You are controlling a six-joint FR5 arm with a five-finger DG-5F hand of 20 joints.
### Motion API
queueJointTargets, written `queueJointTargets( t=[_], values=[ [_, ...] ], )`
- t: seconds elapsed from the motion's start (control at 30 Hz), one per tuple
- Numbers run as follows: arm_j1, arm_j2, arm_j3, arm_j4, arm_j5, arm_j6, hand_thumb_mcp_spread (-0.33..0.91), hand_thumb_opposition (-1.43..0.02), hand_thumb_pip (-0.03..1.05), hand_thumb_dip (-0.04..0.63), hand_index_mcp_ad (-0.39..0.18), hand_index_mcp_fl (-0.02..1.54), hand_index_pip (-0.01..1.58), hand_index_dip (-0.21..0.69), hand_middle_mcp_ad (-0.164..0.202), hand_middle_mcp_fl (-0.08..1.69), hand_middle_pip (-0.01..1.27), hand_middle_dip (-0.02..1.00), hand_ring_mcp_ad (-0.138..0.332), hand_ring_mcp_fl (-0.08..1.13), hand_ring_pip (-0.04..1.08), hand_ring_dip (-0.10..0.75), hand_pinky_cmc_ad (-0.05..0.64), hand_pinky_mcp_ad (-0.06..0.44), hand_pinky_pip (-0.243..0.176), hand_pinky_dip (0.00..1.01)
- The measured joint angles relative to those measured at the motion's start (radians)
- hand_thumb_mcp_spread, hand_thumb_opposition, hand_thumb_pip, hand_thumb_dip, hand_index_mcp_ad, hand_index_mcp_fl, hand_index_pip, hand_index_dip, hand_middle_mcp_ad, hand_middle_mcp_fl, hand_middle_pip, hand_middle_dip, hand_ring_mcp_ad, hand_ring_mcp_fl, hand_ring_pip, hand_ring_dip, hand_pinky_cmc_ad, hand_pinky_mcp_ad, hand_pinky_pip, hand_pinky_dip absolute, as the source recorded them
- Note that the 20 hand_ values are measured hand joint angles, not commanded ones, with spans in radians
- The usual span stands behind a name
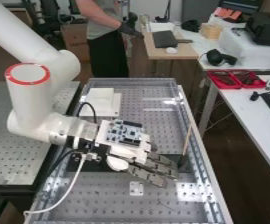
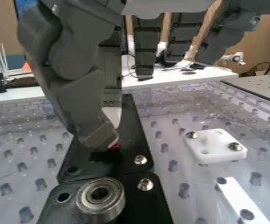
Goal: Grab the pcb board and place it in the clear container
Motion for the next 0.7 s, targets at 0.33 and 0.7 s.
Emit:
queueJointTargets(
  t=[0.33, 0.7],
  values=[
    [0.001, -0.001, 0.004, 0.005, 0.000, 0.006, 0.55, -0.92, 0.63, 0.283, -0.138, 0.27, 1.55, 0.215, 0.045, 0.14, 0.13, 0.16, 0.106, 0.02, 0.09, 0.023, 0.265, 0.143, -0.061, 0.19],
    [0.004, -0.005, 0.007, 0.002, 0.005, 0.013, 0.51, -0.92, 0.63, 0.286, -0.138, 0.17, 1.55, 0.171, 0.045, 0.14, 0.14, 0.16, 0.106, 0.01, 0.10, 0.024, 0.265, 0.145, -0.061, 0.19]
  ],
)
